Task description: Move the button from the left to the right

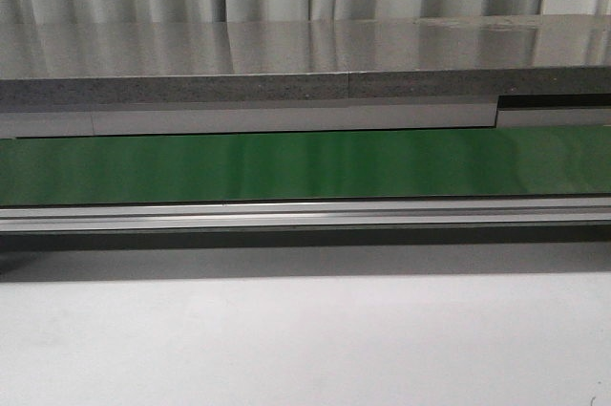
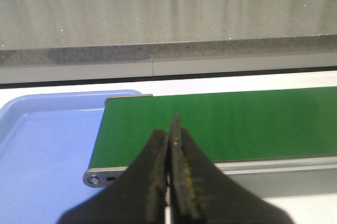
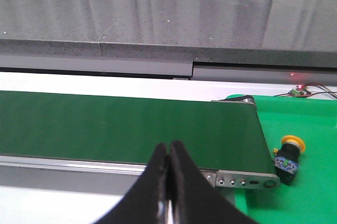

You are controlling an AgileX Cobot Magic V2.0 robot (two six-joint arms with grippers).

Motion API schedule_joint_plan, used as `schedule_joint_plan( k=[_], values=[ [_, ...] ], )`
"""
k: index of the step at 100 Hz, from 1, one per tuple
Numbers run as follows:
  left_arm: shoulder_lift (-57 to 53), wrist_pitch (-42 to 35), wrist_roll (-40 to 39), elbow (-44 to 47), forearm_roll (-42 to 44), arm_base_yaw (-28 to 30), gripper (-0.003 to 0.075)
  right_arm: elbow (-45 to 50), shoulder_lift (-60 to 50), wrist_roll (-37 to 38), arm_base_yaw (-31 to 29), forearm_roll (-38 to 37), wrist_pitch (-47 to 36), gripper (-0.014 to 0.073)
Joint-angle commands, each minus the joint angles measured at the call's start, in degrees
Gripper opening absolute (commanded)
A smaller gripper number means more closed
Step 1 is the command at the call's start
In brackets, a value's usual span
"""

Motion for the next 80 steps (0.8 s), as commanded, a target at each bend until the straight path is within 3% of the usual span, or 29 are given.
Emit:
schedule_joint_plan(
  k=[1,64,80],
  values=[
    [0.9,-3.7,-0.2,-1.6,-0.5,-0.4,-0.002,-1.3,0.4,-0.2,0.1,0.3,-4.3,-0.0068],
    [0.9,-3.7,-0.2,-1.6,-0.5,-0.4,-0.002,-1.1,0.4,-0.2,0.1,0.3,-4.4,-0.0068],
    [0.9,-3.7,-0.2,-1.6,-0.5,-0.4,-0.002,2.5,-0.5,0.4,0.1,0.4,-8.6,-0.0068]
  ],
)
